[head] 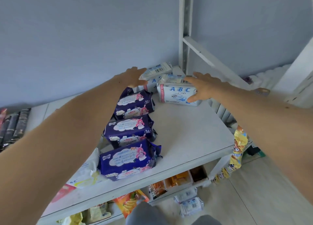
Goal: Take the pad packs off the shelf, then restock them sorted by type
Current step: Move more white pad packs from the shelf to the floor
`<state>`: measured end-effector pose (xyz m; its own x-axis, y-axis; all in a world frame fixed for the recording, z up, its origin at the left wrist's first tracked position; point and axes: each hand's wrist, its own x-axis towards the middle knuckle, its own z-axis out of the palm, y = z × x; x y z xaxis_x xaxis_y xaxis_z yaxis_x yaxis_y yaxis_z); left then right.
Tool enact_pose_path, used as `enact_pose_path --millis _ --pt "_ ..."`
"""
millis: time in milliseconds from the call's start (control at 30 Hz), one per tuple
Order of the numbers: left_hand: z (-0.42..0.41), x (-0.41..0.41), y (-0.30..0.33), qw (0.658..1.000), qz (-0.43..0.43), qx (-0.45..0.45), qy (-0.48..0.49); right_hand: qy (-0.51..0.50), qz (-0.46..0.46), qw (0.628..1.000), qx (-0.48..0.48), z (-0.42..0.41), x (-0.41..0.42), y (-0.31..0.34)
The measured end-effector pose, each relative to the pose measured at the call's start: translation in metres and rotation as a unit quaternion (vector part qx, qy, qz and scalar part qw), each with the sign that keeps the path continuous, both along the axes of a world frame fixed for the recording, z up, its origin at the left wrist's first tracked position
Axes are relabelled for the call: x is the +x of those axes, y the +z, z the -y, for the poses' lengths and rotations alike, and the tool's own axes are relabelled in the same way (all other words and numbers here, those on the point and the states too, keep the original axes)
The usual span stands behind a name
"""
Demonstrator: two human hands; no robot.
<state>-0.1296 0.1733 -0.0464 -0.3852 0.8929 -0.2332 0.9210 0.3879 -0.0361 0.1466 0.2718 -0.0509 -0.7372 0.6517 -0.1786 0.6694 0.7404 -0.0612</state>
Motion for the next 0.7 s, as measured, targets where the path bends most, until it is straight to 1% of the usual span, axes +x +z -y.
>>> enact_pose_path --millis 100,167,300,400,533,600,700 --pt "-0.008 -0.004 -0.007 1.0 -0.029 -0.005 0.002 0.001 -0.021 1.0 0.015 0.002 -0.002 -0.01" --pt "-0.014 -0.007 -0.01 1.0 -0.021 -0.008 -0.007 0.003 -0.038 0.999 0.027 0.002 -0.003 -0.01" --pt "-0.022 -0.012 -0.014 1.0 -0.016 -0.007 -0.025 0.007 -0.067 0.998 -0.01 0.002 0.003 -0.008" --pt "-0.026 -0.008 -0.012 0.999 -0.02 -0.013 -0.034 -0.012 -0.078 0.997 -0.014 0.004 0.008 -0.009" --pt "-0.027 -0.006 -0.013 1.0 0.017 0.006 -0.008 -0.029 -0.077 0.997 0.011 0.012 0.006 -0.015" --pt "-0.027 -0.004 -0.014 0.999 0.04 0.021 -0.007 -0.039 -0.091 0.995 0.002 0.014 0.006 -0.017" --pt "-0.026 -0.001 -0.009 0.998 0.037 0.037 -0.02 -0.046 -0.091 0.995 -0.022 0.015 0.01 -0.013"
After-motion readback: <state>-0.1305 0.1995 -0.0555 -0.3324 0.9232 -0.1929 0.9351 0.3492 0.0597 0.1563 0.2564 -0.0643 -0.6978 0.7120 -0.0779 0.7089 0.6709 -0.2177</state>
